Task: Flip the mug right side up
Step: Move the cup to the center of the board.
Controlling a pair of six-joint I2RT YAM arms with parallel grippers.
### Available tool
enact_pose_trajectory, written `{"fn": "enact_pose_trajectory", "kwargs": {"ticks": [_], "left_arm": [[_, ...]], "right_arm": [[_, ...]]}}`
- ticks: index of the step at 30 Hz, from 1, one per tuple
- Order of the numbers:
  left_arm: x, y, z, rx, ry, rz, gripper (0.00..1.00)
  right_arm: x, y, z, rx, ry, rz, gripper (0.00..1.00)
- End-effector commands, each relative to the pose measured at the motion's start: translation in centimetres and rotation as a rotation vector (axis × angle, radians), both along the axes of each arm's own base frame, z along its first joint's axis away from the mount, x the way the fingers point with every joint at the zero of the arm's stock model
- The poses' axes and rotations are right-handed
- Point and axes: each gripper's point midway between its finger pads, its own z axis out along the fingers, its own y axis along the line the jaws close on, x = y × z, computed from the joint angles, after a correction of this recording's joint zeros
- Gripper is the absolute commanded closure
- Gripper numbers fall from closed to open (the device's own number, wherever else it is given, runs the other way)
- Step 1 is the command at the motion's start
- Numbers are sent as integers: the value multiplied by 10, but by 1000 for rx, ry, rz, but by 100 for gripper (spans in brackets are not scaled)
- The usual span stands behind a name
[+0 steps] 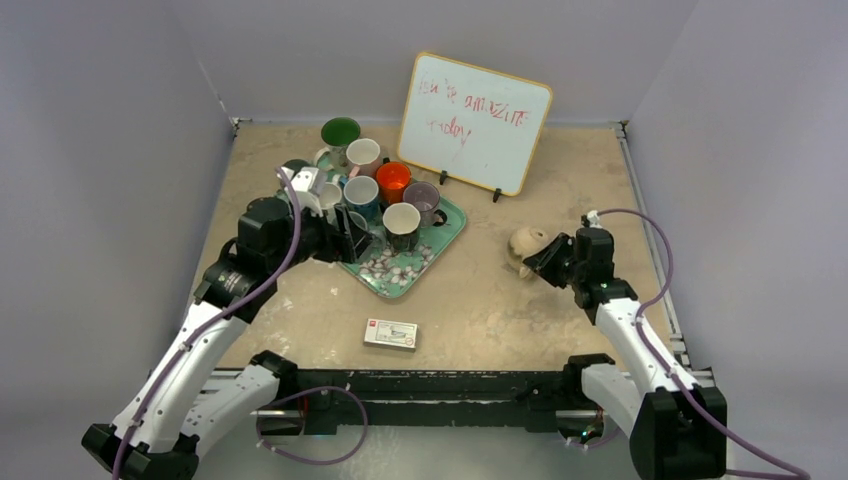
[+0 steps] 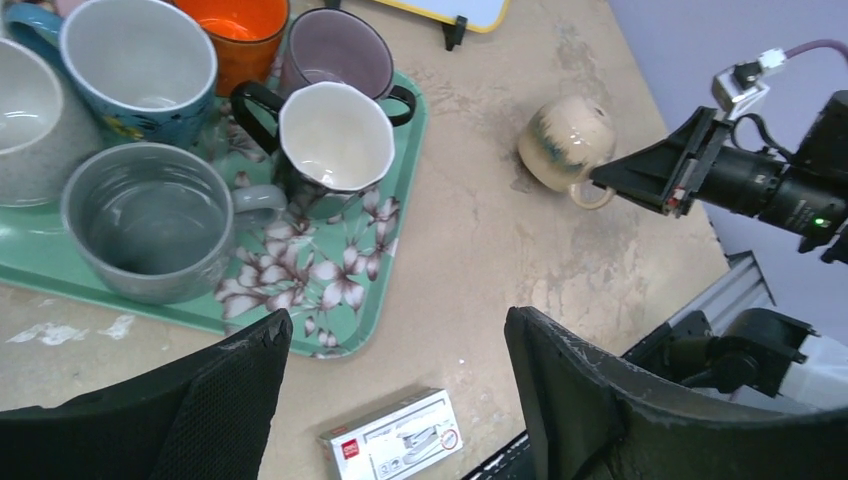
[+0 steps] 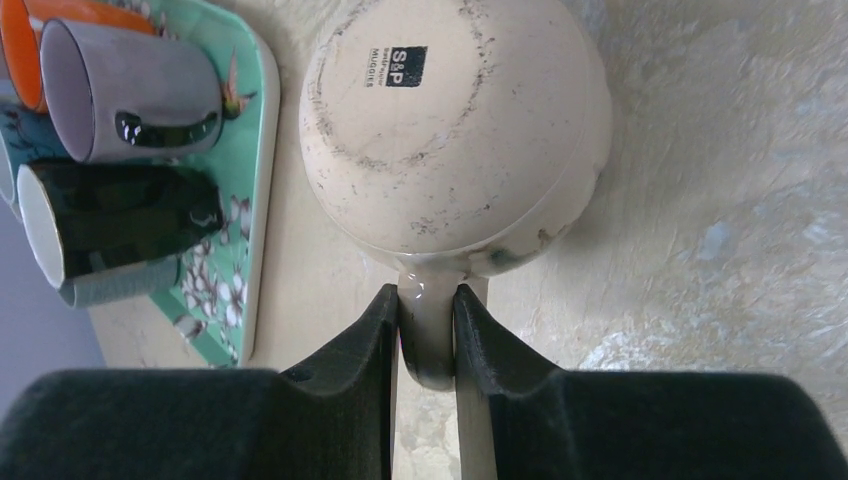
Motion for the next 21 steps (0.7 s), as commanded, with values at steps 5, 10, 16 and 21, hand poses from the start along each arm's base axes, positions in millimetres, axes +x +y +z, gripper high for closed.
{"fn": "enact_pose_trajectory", "kwargs": {"ticks": [5, 10, 16, 21], "left_arm": [[-4, -33, 2, -139, 69, -131, 29], [-4, -39, 1, -172, 93, -143, 30], [-3, -43, -2, -189, 109, -153, 30], [-2, -41, -4, -175, 103, -151, 30]], "right_arm": [[-16, 42, 9, 265, -41, 104, 100], [-18, 44, 26, 328, -117, 83, 100], [-22, 33, 30, 265, -152, 47, 100], [-30, 14, 7, 43, -50, 99, 100]]}}
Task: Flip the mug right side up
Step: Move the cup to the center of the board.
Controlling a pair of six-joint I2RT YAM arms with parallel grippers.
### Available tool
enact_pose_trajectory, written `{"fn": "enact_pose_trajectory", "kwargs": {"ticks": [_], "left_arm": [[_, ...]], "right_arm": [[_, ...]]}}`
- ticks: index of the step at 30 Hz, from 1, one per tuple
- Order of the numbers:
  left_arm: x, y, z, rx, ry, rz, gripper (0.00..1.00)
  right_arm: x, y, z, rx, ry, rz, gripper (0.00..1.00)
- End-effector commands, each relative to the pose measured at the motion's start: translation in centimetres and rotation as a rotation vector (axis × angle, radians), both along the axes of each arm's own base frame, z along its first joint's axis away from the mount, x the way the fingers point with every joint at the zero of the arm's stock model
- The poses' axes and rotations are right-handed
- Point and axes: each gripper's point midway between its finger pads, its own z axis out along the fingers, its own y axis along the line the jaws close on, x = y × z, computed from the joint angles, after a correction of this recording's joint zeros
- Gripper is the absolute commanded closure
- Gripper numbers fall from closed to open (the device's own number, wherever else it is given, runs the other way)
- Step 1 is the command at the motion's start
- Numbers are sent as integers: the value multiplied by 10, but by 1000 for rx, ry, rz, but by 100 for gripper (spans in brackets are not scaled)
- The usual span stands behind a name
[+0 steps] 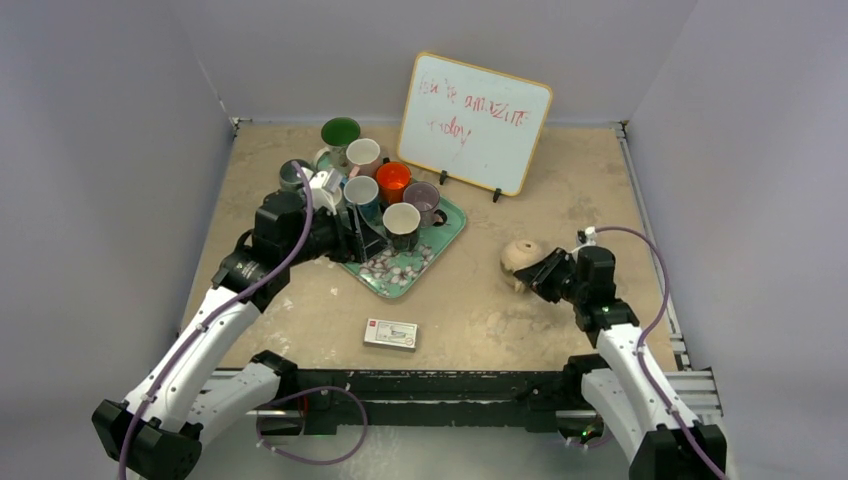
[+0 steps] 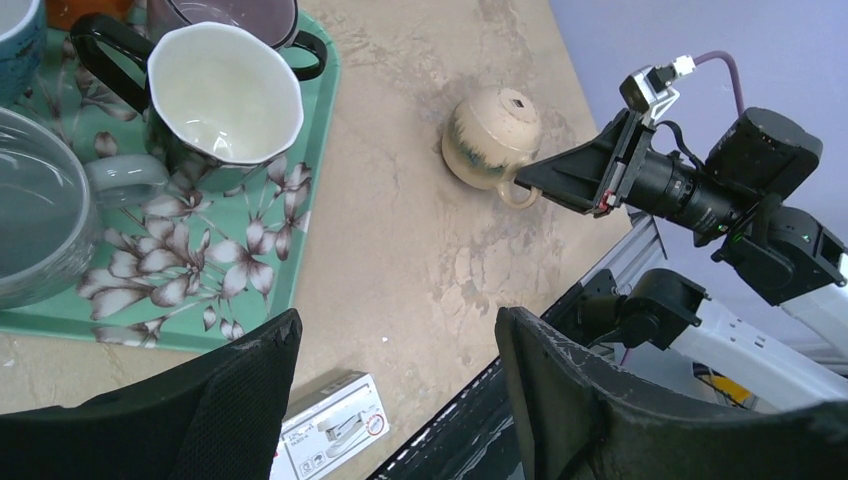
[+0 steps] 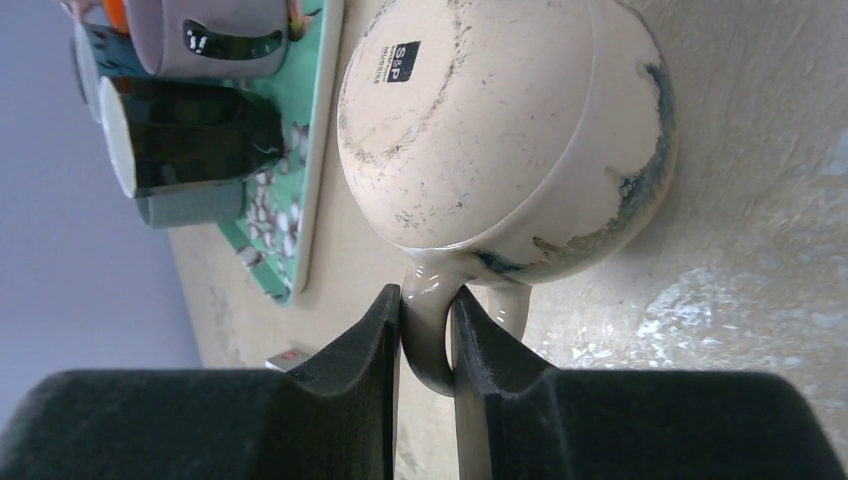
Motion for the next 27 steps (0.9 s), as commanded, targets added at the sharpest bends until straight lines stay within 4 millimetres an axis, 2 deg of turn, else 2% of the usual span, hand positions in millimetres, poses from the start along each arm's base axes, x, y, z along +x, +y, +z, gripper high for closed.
{"fn": "enact_pose_trajectory", "kwargs": {"ticks": [1, 3, 6, 9, 14, 17, 22, 27], "left_arm": [[3, -2, 10, -24, -39, -9, 30], [4, 0, 10, -9, -48, -2, 30], [6, 3, 11, 7, -63, 6, 30], [5, 4, 11, 19, -71, 6, 30], [3, 7, 9, 40, -81, 4, 29], [2, 11, 10, 53, -94, 10, 29], [-3, 16, 12, 74, -112, 15, 28], [-5, 22, 15, 93, -134, 27, 28]], "right_arm": [[5, -18, 2, -185, -2, 37, 100], [4, -23, -2, -232, 25, 48, 97], [5, -29, -2, -282, 42, 51, 82], [3, -39, -4, -355, 85, 44, 75], [0, -39, -15, -374, 140, 64, 73], [3, -35, -18, -346, 133, 58, 67], [7, -46, -16, -409, 139, 21, 63], [5, -41, -5, -423, 141, 33, 62]]}}
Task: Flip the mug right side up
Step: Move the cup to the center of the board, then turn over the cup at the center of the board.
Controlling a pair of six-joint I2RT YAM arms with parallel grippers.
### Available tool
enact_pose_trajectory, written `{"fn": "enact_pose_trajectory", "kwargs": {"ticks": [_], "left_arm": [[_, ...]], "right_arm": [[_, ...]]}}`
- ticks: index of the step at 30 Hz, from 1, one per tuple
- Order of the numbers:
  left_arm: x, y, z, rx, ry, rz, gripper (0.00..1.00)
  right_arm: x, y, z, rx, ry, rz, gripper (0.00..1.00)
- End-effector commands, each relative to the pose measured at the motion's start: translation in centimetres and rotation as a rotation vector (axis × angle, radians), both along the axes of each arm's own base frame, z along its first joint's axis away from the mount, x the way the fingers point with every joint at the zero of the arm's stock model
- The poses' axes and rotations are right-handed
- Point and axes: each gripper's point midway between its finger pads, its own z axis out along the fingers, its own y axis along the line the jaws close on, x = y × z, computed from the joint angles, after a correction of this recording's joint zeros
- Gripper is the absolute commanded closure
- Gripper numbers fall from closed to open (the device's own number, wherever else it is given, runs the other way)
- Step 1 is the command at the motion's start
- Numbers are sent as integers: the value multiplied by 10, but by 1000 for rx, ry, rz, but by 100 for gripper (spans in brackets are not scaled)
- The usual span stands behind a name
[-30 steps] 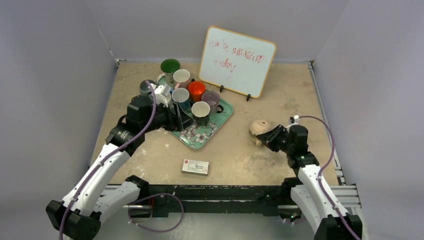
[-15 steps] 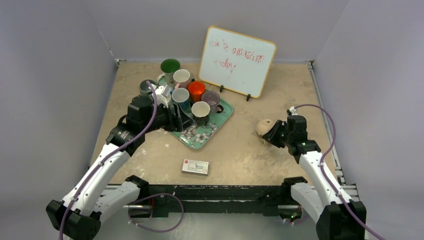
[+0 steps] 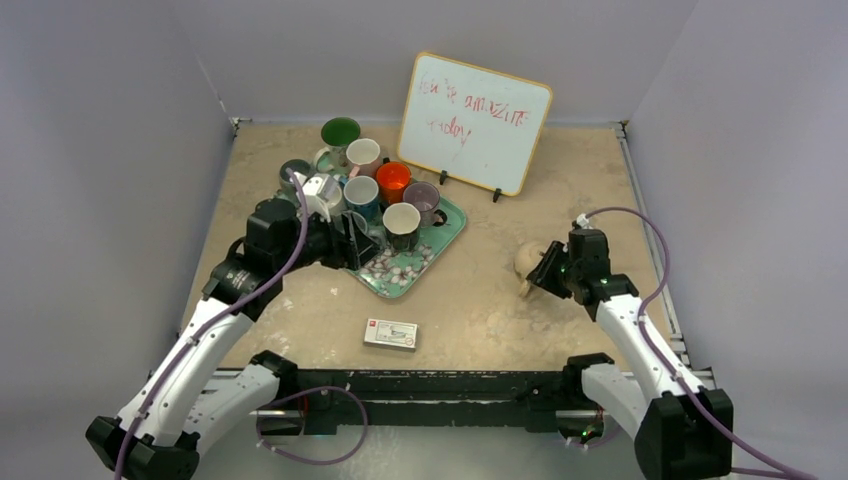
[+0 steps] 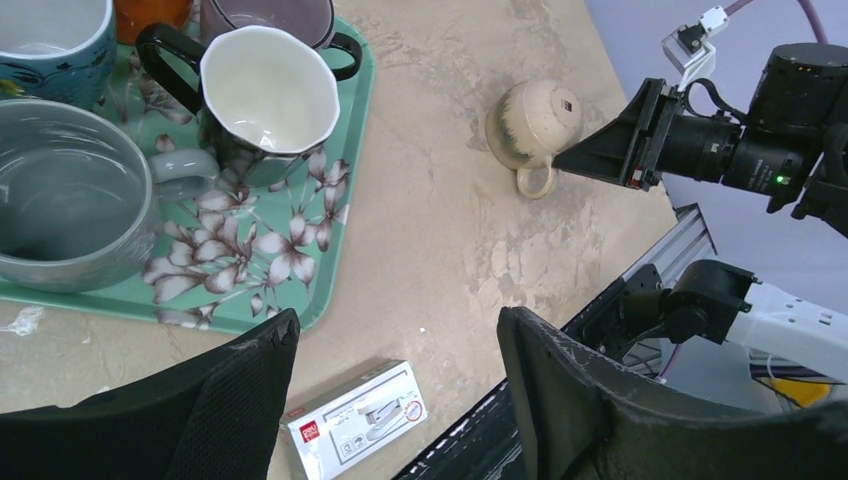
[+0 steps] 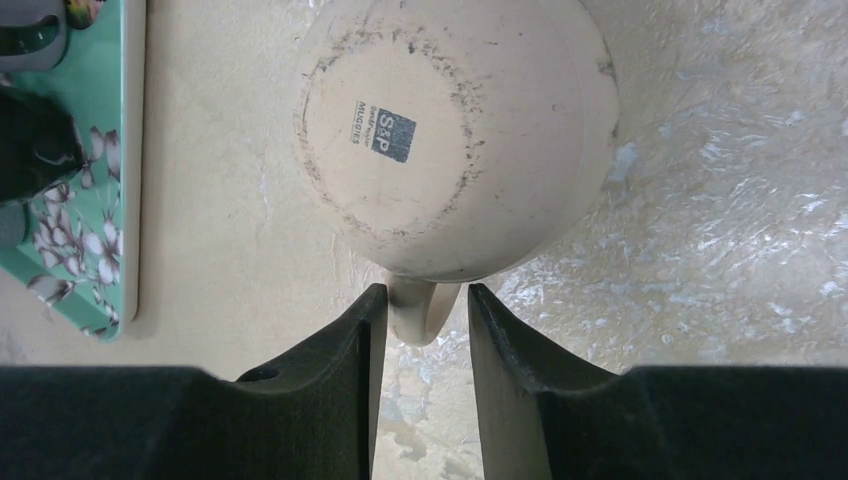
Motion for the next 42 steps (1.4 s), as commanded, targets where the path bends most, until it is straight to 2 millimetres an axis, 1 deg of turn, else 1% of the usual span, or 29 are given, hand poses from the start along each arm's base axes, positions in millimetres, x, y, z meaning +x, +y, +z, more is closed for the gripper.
{"fn": "enact_pose_trajectory", "kwargs": {"ticks": [1, 3, 6, 7, 11, 15, 20, 23, 27, 35, 38, 40, 42], "left_arm": [[1, 7, 17, 18, -78, 14, 28], [0, 9, 17, 22, -82, 15, 28], [-1, 12, 15, 42, -93, 14, 28], [-1, 13, 14, 49, -93, 16, 28], [-3, 19, 8, 75, -100, 31, 27], [-6, 24, 5, 96, -113, 41, 27], [-7, 29, 2, 130, -123, 41, 26], [-7, 30, 1, 136, -125, 40, 26], [-8, 31, 1, 141, -134, 39, 25], [-8, 32, 0, 149, -136, 43, 25], [-8, 32, 0, 149, -135, 42, 25], [-9, 33, -1, 152, -133, 43, 25], [-8, 33, -1, 153, -134, 45, 25]], "right_arm": [[4, -1, 18, -56, -13, -8, 61], [1, 2, 20, -72, 5, -28, 57], [-5, -7, 19, -152, 73, -153, 57], [-7, -9, 18, -176, 99, -167, 56], [-7, -4, 10, -201, 159, -191, 54], [0, -2, 6, -214, 159, -207, 53], [11, 1, 7, -220, 146, -224, 53], [16, 0, 5, -249, 164, -238, 53], [16, -1, -2, -290, 208, -250, 54], [22, 0, -11, -325, 217, -270, 62], [21, -3, -15, -346, 229, -281, 65], [22, -4, -16, -350, 229, -284, 70], [21, -4, -17, -349, 224, -284, 80]]}}
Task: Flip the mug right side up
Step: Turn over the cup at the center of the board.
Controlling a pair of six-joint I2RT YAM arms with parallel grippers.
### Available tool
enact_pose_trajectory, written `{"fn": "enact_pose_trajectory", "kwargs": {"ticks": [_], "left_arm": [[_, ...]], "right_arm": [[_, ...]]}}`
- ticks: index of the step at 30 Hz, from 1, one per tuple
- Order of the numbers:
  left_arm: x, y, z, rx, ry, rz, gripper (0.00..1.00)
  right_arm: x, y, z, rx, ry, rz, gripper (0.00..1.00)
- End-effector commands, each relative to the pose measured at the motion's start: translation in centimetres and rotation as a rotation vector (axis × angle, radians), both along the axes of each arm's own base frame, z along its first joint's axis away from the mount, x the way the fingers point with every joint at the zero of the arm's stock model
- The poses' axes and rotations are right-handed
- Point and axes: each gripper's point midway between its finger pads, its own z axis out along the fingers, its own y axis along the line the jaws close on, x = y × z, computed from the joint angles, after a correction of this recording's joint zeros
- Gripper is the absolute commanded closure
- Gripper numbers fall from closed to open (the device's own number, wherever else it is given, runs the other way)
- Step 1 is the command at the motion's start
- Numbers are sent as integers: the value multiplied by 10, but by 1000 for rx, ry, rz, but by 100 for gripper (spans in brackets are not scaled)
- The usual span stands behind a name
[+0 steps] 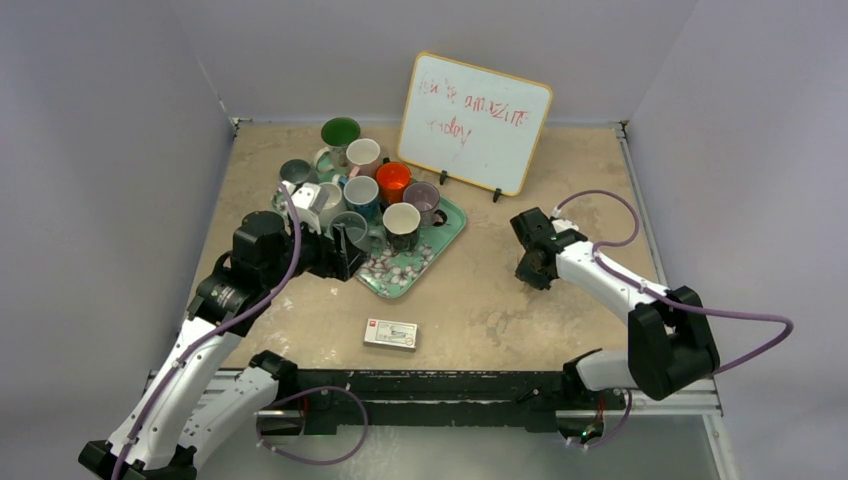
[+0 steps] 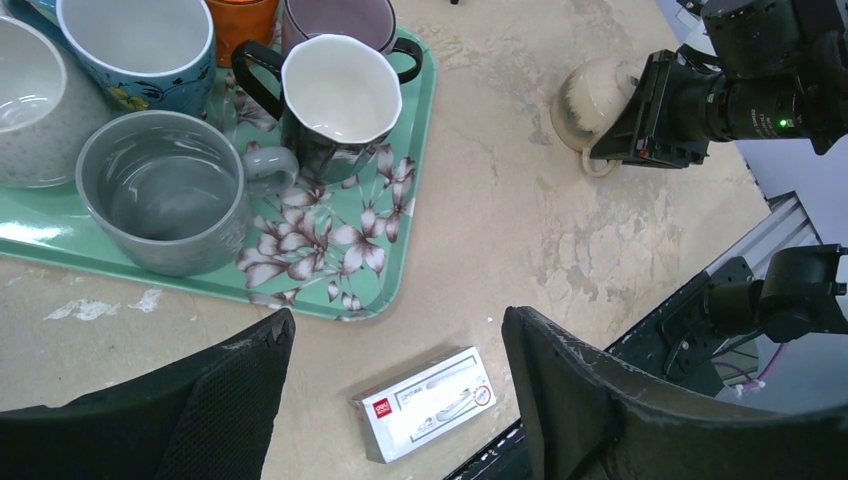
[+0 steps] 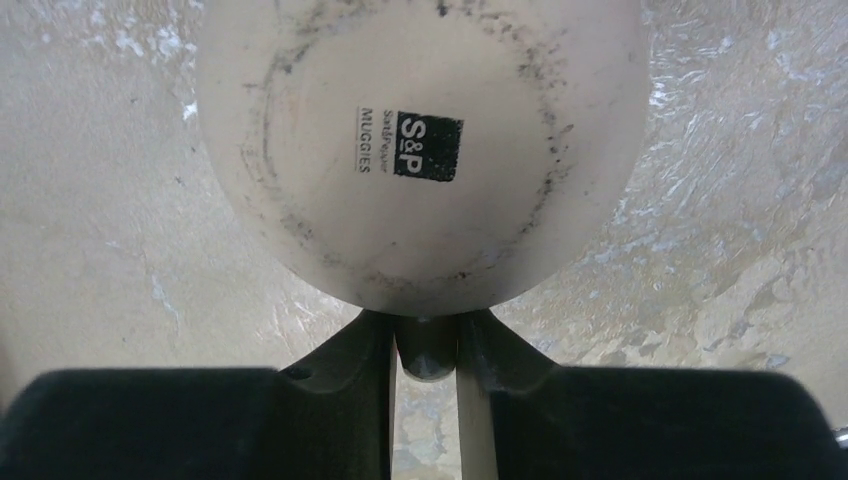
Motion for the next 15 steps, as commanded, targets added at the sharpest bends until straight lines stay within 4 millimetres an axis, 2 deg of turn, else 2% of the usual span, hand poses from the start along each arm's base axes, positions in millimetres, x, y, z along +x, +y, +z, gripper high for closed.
{"fn": "enact_pose_trajectory", "kwargs": {"ticks": [1, 5, 9, 13, 15], "left_arm": [[3, 4, -1, 17, -22, 11, 25], [4, 4, -2, 19, -19, 15, 24], [5, 1, -3, 9, -5, 8, 24], [5, 0, -2, -9, 4, 16, 22], [5, -1, 0, -22, 3, 21, 21]], "right_arm": [[12, -7, 9, -39, -58, -42, 88], [13, -5, 9, -26, -70, -21, 100], [21, 11, 23, 68, -158, 41, 100], [23, 37, 37, 223, -248, 117, 100], [22, 42, 44, 264, -295, 131, 100]]}}
